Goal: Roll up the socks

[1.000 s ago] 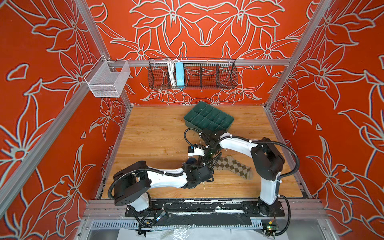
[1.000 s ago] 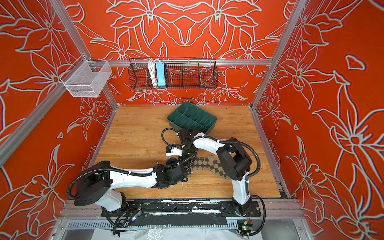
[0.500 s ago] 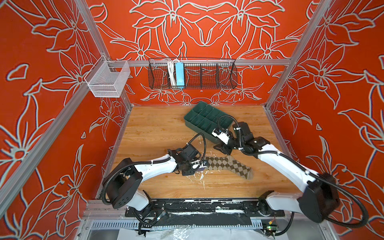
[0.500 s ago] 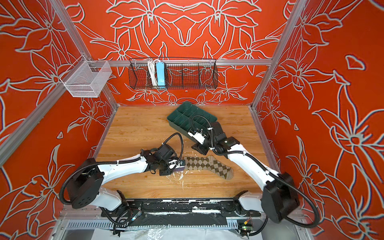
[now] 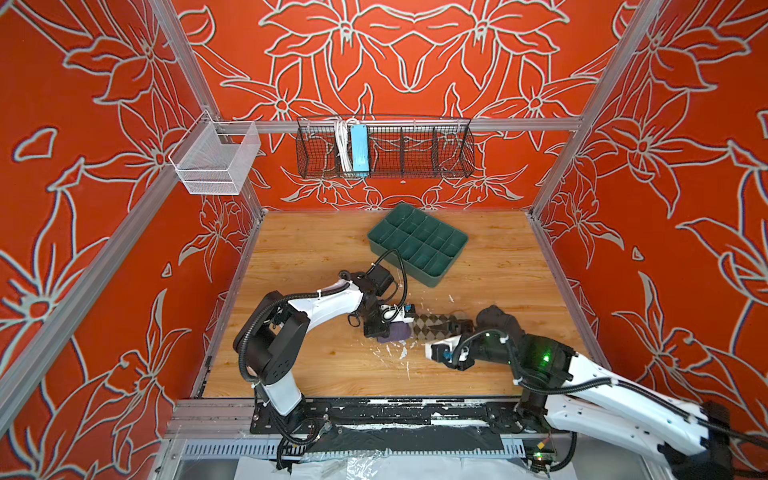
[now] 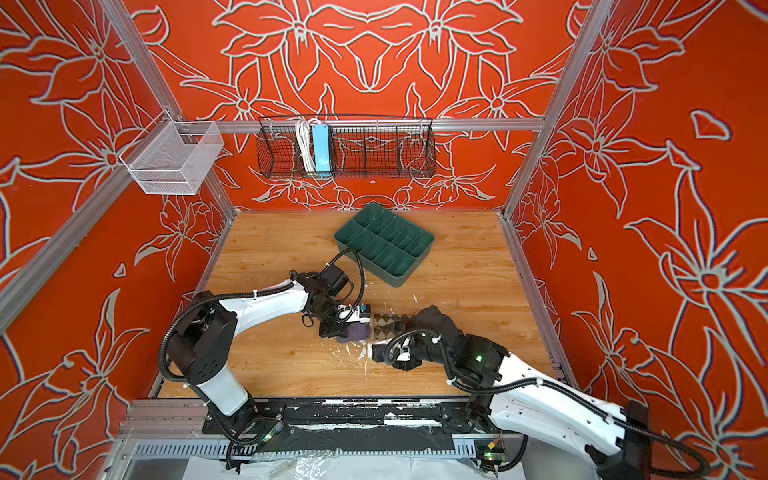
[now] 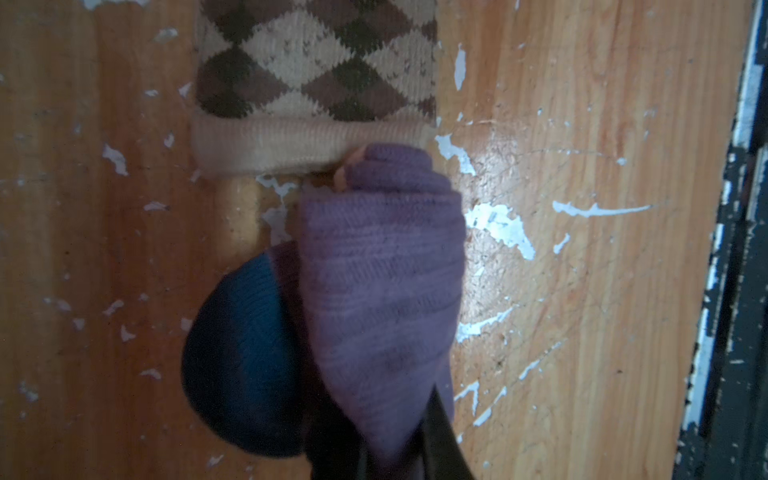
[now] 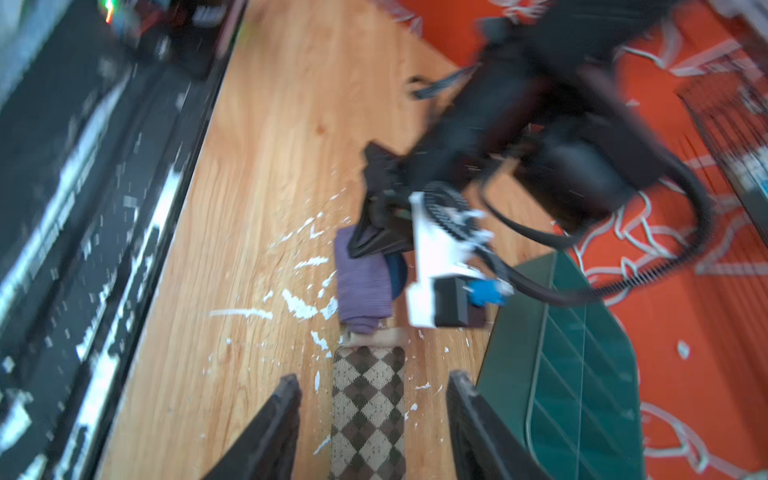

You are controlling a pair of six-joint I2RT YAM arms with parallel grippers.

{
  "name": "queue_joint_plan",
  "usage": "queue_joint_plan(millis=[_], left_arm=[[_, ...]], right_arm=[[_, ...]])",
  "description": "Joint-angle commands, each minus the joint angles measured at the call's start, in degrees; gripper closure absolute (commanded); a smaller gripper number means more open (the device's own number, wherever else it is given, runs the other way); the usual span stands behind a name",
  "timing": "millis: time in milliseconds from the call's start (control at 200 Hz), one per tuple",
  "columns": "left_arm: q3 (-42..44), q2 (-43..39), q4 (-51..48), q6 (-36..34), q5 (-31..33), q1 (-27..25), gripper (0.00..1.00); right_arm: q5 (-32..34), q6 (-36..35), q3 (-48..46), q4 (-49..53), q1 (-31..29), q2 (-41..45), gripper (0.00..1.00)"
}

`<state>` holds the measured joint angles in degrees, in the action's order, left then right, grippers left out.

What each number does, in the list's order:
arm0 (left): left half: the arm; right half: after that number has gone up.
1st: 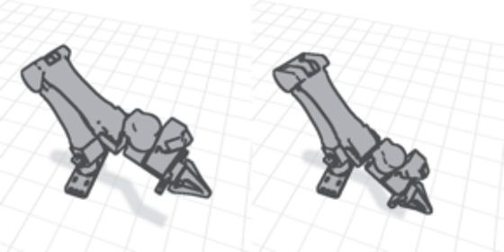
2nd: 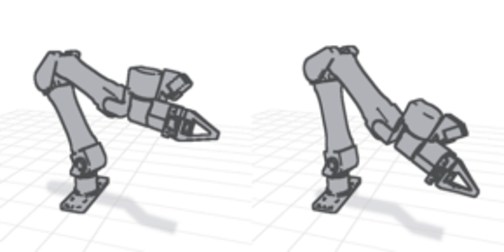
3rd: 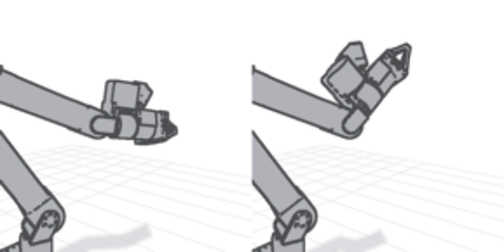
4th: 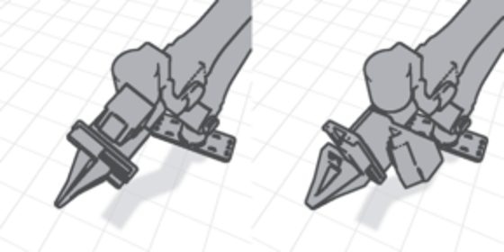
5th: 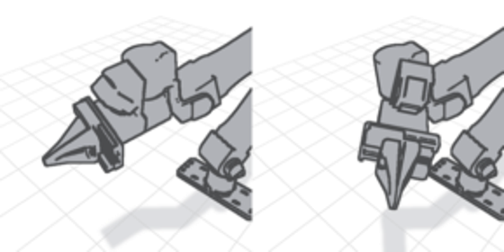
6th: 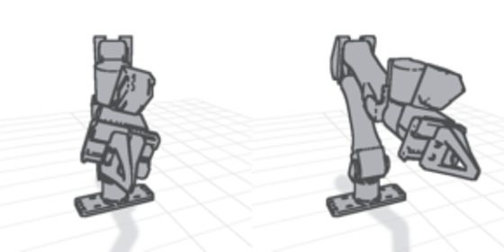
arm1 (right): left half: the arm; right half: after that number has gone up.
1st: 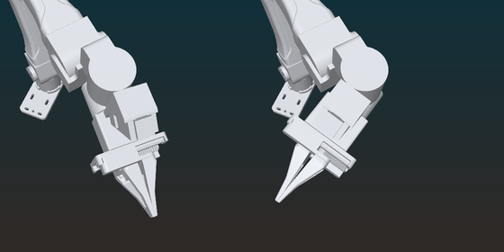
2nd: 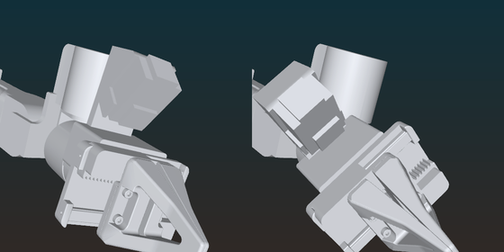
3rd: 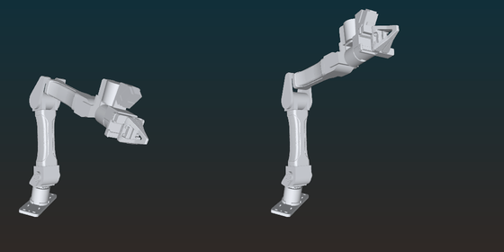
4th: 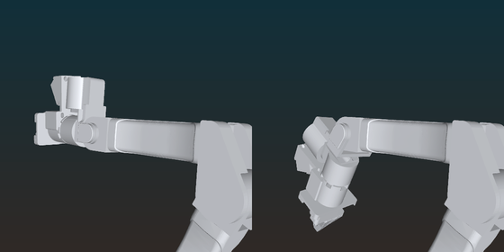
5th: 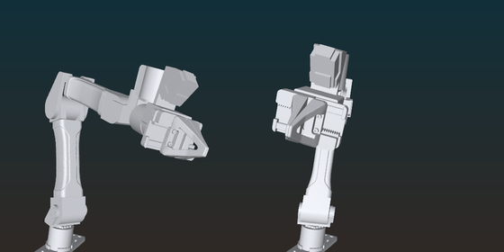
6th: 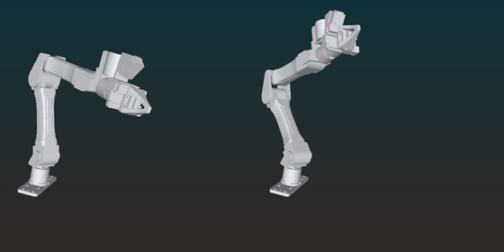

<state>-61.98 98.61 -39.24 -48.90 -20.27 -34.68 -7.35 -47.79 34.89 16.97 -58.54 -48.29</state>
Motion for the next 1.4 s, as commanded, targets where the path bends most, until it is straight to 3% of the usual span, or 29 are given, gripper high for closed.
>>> queue_joint_plan(millis=[0,205,360,445,555,636,746,806,921,986,1236,1396], left_arm=[[-0.2,3.6,-6.9,-1.5,-4.0,0.4,1.00],[-0.8,3.9,-7.1,-1.7,-5.1,1.3,1.00],[-0.5,3.7,-7.0,-1.8,-6.1,1.5,1.00],[-0.3,3.5,-6.7,-1.8,-6.4,1.5,1.00],[0.1,2.3,-6.0,-1.7,-5.6,1.5,1.00],[1.2,0.0,-4.1,-1.4,-4.6,1.5,0.94],[3.8,-4.6,-0.6,-1.2,-2.1,1.5,0.87],[5.6,-7.6,1.3,-1.4,-0.7,1.5,0.84],[9.6,-14.2,6.4,-0.5,1.5,2.0,0.64],[12.4,-17.9,9.4,-0.3,2.0,2.3,0.58],[18.6,-30.1,18.6,3.1,6.7,5.4,0.54],[22.8,-40.7,29.3,8.6,22.8,7.8,0.53]], right_arm=[[11.1,-10.0,-0.9,-7.6,-5.2,-8.9,0.39],[18.5,-12.8,2.5,-28.3,-6.3,-29.3,0.36],[19.7,-12.5,5.4,-33.6,-4.0,-39.4,0.36],[19.7,-12.8,6.2,-34.4,-3.0,-42.9,0.41],[19.4,-13.1,8.8,-29.1,-2.8,-45.9,0.60],[18.3,-11.6,10.8,-22.8,-2.8,-46.6,0.76],[16.6,-9.1,12.8,-14.0,-2.8,-46.6,0.88],[15.7,-7.2,13.8,-9.4,-2.8,-46.4,0.90],[15.5,-3.7,15.1,-2.7,-2.8,-46.1,0.91],[15.6,-1.8,15.2,-0.5,-2.8,-45.7,0.92],[12.6,2.9,16.0,3.8,-2.8,-44.8,0.92],[2.9,3.4,20.6,11.9,-1.8,-47.4,0.92]])
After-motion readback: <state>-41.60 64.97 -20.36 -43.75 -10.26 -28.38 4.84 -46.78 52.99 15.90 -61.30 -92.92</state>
